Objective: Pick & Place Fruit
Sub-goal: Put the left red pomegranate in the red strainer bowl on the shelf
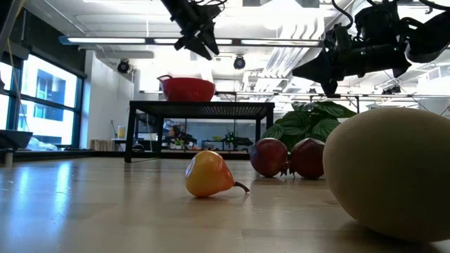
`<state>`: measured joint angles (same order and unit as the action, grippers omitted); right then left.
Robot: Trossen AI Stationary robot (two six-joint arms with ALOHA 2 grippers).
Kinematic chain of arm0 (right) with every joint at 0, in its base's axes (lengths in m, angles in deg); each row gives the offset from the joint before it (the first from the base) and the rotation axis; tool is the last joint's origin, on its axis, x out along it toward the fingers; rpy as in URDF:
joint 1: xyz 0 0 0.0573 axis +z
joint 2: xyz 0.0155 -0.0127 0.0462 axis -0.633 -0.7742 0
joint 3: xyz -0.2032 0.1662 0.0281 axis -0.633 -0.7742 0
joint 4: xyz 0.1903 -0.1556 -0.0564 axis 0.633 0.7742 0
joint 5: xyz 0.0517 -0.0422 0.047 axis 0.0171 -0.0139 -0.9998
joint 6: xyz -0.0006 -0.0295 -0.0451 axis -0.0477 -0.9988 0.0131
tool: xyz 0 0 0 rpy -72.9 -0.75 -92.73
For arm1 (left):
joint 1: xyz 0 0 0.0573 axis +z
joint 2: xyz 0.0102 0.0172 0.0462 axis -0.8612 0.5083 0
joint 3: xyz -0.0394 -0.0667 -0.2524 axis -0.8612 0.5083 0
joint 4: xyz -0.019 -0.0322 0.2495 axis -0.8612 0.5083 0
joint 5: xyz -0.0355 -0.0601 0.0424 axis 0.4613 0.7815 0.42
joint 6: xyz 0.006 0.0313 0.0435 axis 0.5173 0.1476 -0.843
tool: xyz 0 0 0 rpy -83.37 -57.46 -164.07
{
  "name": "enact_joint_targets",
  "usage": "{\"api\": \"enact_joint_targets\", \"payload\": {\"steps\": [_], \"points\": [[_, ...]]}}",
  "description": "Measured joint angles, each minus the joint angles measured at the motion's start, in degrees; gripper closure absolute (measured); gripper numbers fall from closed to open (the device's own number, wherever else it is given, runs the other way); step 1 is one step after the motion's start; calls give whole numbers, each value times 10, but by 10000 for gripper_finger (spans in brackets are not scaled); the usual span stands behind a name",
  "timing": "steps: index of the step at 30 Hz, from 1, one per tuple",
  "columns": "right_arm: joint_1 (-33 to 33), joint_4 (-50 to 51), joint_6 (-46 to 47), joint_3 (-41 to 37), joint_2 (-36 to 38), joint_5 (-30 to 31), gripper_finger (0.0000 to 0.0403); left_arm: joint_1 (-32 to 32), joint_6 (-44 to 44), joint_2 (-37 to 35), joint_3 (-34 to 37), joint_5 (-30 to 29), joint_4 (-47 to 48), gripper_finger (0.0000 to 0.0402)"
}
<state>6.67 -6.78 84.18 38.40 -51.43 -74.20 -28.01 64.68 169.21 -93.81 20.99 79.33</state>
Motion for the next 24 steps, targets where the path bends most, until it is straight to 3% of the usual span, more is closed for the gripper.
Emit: {"api": "enact_joint_targets", "payload": {"steps": [24], "points": [[0, 2, 0, 0, 0, -1, 400, 0, 35, 1, 1, 0, -31, 226]]}}
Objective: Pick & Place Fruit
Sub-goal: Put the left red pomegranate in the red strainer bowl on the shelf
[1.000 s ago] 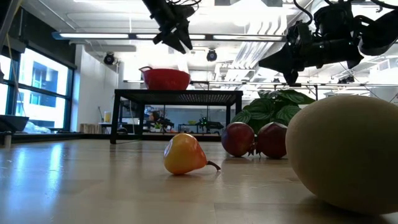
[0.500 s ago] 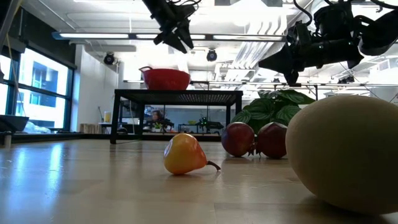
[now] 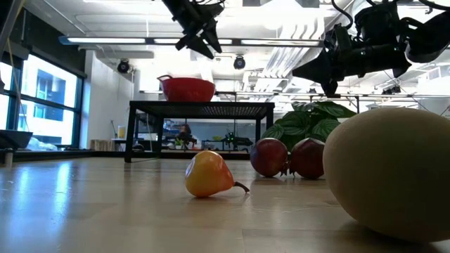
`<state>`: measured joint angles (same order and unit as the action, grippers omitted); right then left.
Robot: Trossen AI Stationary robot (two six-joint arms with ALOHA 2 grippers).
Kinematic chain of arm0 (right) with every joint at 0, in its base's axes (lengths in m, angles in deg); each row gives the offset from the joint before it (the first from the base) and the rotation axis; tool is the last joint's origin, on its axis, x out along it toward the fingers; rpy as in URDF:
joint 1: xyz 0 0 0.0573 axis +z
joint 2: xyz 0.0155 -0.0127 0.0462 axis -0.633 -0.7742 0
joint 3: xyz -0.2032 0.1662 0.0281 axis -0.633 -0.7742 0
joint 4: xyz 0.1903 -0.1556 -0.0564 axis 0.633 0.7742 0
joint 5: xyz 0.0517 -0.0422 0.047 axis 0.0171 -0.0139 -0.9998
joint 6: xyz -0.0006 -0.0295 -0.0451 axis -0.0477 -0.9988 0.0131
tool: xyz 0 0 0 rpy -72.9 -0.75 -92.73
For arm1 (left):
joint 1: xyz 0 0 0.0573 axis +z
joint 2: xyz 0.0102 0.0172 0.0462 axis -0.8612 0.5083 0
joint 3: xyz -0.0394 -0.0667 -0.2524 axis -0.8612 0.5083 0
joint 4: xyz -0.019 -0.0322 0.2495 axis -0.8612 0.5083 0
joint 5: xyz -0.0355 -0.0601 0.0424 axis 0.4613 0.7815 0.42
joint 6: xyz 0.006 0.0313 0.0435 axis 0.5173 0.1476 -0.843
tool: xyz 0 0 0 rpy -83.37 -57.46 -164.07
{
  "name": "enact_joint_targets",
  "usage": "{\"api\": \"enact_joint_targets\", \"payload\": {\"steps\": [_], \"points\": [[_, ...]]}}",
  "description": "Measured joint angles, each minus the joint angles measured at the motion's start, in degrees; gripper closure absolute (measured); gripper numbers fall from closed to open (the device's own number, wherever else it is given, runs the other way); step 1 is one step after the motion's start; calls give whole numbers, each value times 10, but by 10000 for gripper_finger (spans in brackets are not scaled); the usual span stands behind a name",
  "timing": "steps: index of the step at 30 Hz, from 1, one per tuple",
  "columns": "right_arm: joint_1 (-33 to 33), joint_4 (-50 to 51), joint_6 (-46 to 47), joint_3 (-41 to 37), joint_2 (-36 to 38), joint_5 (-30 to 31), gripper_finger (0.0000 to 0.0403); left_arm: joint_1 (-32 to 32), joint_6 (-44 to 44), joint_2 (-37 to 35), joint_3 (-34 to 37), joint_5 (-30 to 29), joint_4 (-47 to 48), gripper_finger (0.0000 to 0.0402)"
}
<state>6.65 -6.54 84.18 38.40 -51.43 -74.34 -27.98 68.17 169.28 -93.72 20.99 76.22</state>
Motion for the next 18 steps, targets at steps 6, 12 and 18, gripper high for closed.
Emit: {"api": "enact_joint_targets", "payload": {"steps": [6, 12, 18], "points": [[0, 0, 5, 0, 0, 18, 400, 0, 7, 0, 0, 0, -19, 226], [0, 0, 34, 0, 0, 44, 400, -14, -42, -1, 20, -19, -52, 226], [0, 0, 37, 0, 0, 45, 400, -34, -40, -40, 112, -114, -125, 226]]}}
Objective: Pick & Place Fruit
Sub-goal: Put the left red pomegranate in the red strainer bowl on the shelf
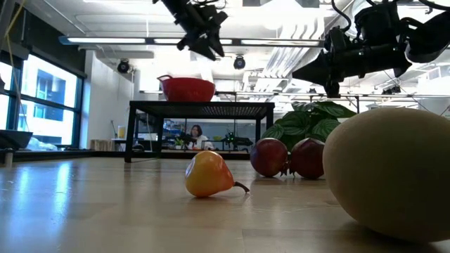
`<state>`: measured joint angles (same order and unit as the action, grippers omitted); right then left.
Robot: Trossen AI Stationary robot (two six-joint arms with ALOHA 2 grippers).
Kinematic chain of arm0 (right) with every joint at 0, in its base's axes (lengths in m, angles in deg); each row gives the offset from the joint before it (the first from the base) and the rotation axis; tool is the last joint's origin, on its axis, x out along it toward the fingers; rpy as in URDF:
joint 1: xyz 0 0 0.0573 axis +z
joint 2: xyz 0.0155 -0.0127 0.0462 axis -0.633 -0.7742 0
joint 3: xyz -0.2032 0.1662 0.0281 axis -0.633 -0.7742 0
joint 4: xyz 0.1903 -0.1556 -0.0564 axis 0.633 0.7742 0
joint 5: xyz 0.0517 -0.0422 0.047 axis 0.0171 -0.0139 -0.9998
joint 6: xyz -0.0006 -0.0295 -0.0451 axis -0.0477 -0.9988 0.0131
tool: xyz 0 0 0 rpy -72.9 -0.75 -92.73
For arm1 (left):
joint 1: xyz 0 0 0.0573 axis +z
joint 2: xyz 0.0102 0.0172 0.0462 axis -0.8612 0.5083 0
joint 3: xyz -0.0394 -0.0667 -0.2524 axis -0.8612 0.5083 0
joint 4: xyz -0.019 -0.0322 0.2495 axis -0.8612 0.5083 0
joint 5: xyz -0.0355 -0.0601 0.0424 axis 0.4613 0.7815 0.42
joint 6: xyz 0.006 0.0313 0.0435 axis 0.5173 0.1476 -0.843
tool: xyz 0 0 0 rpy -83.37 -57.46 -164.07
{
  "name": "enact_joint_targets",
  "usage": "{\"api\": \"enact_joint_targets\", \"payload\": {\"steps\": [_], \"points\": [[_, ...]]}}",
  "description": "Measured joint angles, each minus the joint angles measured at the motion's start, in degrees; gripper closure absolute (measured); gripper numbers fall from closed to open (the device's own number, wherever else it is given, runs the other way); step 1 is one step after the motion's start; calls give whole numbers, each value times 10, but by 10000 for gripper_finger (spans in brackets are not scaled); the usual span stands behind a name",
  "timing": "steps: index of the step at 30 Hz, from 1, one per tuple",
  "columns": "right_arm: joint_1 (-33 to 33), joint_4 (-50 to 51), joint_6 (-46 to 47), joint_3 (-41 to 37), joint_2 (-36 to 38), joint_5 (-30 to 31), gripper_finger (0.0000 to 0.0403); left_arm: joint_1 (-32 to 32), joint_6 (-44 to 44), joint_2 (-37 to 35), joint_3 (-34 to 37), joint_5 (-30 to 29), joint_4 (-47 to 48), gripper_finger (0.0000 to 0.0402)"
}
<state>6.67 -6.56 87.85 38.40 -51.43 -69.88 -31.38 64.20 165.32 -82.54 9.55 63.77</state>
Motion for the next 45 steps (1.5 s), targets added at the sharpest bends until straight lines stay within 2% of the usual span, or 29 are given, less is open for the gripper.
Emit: {"api": "enact_joint_targets", "payload": {"steps": [3, 7, 15, 21, 28, 35, 45], "points": [[0, 0, 0, 0, 0, 0, 400, 0, -31, -39, 59, 31, -14, 226], [0, 0, -1, 0, 0, 0, 400, -1, -30, -118, 162, 84, -60, 226], [0, 0, -6, 0, 0, 0, 400, -1, -18, -310, 395, 120, -198, 226], [0, 0, -6, 0, 0, 0, 400, -10, -10, -421, 505, 199, -234, 226], [0, 0, -7, 0, 0, 26, 400, -83, -19, -503, 567, 203, -277, 226], [0, 5, -6, 0, 0, 29, 400, -183, -50, -551, 594, 197, -308, 226], [0, 8, -7, 0, 0, 28, 400, -325, -51, -559, 595, 77, -303, 226]]}}
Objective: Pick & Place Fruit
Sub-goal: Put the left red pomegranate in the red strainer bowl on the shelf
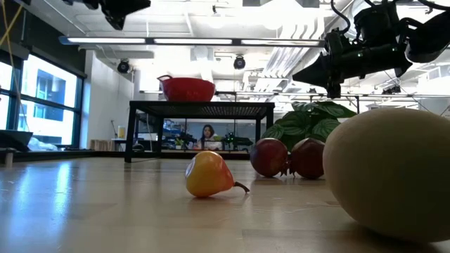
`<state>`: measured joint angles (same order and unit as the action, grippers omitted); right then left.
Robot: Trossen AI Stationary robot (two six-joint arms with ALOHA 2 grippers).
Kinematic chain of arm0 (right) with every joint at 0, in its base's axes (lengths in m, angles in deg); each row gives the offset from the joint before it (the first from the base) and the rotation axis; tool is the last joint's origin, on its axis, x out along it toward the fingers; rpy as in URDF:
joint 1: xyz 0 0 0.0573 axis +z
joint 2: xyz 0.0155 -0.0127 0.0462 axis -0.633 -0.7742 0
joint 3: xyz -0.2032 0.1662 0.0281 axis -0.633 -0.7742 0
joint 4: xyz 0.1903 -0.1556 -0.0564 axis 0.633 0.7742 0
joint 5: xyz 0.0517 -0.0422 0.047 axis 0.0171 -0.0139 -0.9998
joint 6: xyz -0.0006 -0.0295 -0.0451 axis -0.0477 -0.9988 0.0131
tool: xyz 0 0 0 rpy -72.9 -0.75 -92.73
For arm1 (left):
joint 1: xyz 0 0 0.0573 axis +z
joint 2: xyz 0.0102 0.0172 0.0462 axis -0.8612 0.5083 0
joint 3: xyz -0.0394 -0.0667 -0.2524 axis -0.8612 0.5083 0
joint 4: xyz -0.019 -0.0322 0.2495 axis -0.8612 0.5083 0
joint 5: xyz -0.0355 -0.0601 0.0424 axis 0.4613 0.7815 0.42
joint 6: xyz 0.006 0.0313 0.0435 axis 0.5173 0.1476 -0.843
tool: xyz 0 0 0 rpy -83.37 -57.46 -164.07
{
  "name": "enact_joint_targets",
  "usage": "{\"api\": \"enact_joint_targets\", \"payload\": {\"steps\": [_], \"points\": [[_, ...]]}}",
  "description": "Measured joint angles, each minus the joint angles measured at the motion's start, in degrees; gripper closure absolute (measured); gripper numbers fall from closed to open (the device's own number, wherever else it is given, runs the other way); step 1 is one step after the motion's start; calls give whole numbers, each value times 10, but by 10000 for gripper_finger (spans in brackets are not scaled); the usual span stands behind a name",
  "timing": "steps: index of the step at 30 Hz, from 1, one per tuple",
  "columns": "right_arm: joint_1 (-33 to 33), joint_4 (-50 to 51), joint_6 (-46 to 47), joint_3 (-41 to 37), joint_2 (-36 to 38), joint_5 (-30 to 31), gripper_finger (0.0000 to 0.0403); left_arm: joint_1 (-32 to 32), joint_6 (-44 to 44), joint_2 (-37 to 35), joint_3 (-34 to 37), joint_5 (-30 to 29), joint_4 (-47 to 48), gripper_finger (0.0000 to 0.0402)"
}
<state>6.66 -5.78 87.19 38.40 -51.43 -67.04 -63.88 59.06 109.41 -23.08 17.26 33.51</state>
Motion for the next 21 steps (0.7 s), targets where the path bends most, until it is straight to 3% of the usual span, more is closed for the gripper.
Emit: {"api": "enact_joint_targets", "payload": {"steps": [12, 21], "points": [[0, 1, 0, 0, 0, 0, 400, -122, 2, 22, 0, -101, 9, 226], [0, 1, 0, 0, 0, -5, 400, -132, 6, 46, 0, -109, 10, 226]]}}
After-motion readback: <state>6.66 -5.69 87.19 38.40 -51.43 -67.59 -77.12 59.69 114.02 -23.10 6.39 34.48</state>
